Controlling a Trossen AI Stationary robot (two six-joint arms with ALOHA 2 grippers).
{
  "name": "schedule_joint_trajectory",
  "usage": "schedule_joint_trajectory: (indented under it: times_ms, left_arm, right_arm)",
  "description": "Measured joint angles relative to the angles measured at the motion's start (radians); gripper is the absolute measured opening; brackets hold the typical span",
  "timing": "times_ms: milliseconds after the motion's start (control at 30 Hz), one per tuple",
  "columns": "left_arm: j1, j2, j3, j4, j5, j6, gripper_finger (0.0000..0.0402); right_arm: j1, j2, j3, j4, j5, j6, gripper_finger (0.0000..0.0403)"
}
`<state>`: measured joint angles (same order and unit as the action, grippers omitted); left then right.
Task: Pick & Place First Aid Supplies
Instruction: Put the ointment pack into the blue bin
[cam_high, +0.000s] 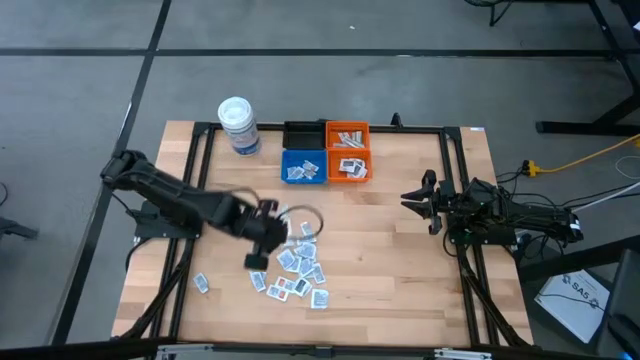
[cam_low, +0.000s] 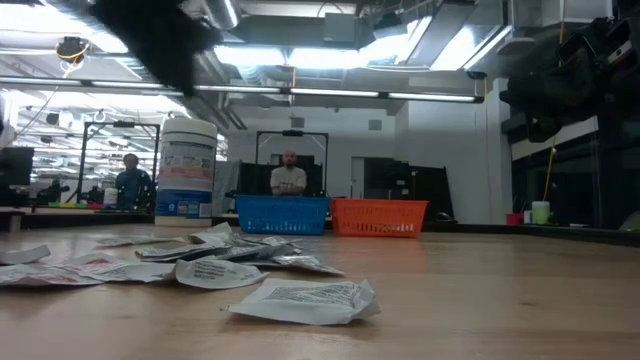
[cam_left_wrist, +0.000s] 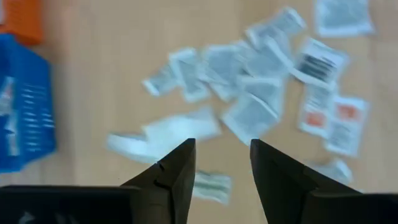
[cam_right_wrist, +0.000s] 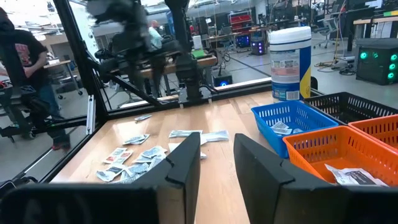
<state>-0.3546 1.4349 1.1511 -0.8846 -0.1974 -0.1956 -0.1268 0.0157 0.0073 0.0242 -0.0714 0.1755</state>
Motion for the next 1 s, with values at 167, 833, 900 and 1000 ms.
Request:
schedule_joint_trajectory:
  times_ms: [167, 833, 900, 1000]
  left_arm:
    - [-0.146, 0.001, 0.000, -0.051, 0.032, -0.179, 0.0146]
    - [-0.424, 0.170, 0.000, -0.096, 0.309, -0.599, 0.0143]
    - [-0.442, 0.207, 0.000, -0.105, 0.368, -0.621, 0.0143]
    - [-0.460, 0.255, 0.000, -0.122, 0.434, -0.657, 0.0143]
  right_arm:
    - [0.000, 0.000, 0.000, 0.000, 0.000, 0.000, 0.0100]
    - [0.000, 0.000, 0.000, 0.000, 0.000, 0.000, 0.0100]
    - [0.000, 0.000, 0.000, 0.000, 0.000, 0.000, 0.0100]
    - [0.000, 0.000, 0.000, 0.000, 0.000, 0.000, 0.0100]
